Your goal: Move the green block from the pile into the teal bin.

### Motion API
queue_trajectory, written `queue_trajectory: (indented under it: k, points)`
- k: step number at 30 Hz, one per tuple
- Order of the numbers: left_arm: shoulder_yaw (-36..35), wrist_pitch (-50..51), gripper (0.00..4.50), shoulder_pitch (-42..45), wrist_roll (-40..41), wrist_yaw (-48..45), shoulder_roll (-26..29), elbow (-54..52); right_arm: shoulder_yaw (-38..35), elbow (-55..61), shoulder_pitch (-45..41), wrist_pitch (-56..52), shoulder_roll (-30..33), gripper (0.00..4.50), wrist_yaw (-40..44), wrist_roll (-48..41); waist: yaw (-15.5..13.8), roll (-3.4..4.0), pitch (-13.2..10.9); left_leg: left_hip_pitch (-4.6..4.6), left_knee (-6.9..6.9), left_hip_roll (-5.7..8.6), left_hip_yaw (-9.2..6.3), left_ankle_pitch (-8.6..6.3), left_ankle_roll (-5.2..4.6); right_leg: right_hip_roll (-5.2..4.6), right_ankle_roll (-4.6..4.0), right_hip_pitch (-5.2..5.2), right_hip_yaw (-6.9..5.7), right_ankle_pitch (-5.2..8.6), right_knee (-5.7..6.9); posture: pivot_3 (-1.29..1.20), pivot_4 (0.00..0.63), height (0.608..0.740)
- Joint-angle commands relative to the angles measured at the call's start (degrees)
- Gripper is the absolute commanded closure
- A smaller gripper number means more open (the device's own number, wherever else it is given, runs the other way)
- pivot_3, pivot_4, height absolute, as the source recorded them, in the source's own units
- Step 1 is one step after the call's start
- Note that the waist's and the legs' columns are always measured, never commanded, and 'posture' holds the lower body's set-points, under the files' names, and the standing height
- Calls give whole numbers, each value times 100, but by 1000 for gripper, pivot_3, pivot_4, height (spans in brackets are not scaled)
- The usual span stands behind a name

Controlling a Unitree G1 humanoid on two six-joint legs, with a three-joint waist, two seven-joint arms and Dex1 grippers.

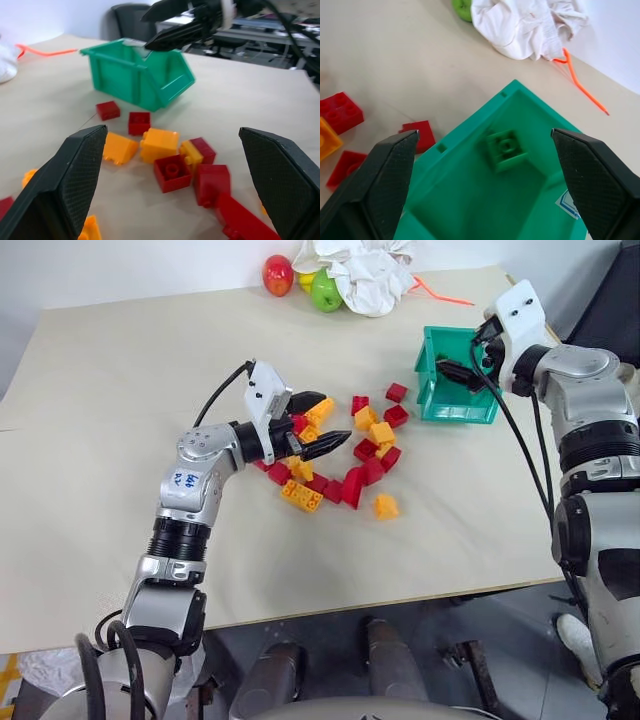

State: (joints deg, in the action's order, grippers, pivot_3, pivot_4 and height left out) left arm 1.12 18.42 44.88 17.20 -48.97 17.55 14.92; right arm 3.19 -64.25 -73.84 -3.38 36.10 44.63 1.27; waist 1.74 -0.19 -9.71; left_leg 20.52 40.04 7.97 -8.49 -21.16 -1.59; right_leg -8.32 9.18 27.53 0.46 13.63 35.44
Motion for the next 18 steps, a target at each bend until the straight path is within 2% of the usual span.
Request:
queue_trajectory:
  k: [1,3,5,9,13,18]
  points:
    - [-135,-185,0,168,182,-152,54,-172,-89,579,131,-130,232,44,454,-76,-4,0,0,0,0,0,0,0,0,0,0,0,0,0,0,0,150,740]
    - [-267,-263,0,108,313,-270,114,-245,-91,1250,483,-385,345,44,932,-232,-8,0,0,1,0,0,-1,0,0,0,0,0,-1,0,0,0,150,740]
    - [-556,-259,0,-224,285,-166,482,-456,-265,3009,1517,-898,689,44,1631,-771,-18,0,0,7,-2,-2,-8,0,0,0,0,2,-7,0,-5,0,150,740]
    - [-1110,-243,0,-745,766,-498,1013,-851,-850,5031,3055,-1672,1243,44,2332,-1715,-18,6,-1,13,-5,-6,-17,-4,5,6,-1,9,-10,0,-12,0,150,740]
    - [-1523,-42,0,-1290,1095,-960,1702,-1005,-1657,6038,4574,-1485,1471,44,2711,-2394,-49,5,-1,14,6,-3,-20,-4,3,4,1,0,-12,-1,-15,0,150,740]
    - [-1891,148,0,-1910,1316,-1277,2300,-817,-2094,5984,5620,-1149,1506,44,3214,-2780,-102,7,-1,-30,1,-5,-14,-5,2,6,1,-44,-7,-2,-42,0,150,740]
